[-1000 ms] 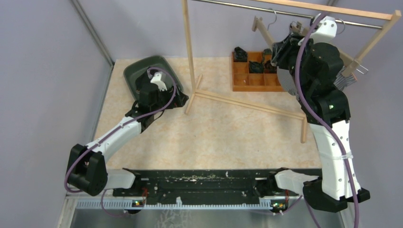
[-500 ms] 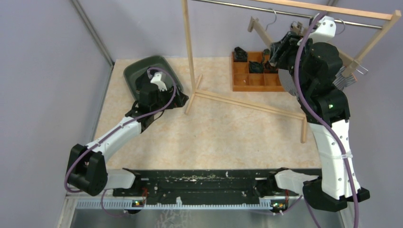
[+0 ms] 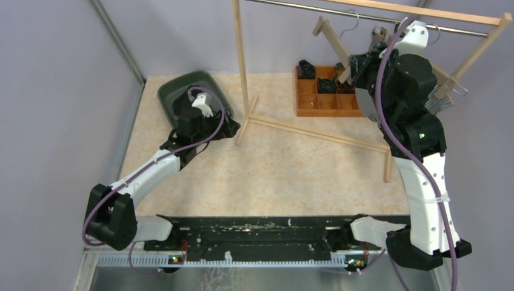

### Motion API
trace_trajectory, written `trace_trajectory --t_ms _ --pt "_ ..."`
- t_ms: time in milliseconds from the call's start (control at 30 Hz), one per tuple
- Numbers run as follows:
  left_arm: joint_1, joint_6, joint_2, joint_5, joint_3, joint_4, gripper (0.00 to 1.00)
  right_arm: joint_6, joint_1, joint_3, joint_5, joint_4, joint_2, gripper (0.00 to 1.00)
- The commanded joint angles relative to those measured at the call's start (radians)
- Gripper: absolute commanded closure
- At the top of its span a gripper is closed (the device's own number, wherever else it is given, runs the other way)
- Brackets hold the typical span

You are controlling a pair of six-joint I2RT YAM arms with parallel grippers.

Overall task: Clip the underwear to the hanger
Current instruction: Pick up the hanger from the clothesline.

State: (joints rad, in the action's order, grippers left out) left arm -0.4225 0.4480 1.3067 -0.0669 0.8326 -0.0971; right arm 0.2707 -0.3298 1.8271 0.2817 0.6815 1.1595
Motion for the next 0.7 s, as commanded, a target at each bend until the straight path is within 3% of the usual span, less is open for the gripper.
trace_trajectory --t_ms 0,667 --pt "0.009 -0.002 -0.023 0.008 -0.009 -0.013 0.0 0.005 -0.009 0.015 0.014 -0.025 -0.007 1.0" --pt "0.009 -0.009 -0.014 0.008 0.031 -0.001 0.0 0.015 -0.009 -0.02 0.013 -0.139 -0.031 1.0"
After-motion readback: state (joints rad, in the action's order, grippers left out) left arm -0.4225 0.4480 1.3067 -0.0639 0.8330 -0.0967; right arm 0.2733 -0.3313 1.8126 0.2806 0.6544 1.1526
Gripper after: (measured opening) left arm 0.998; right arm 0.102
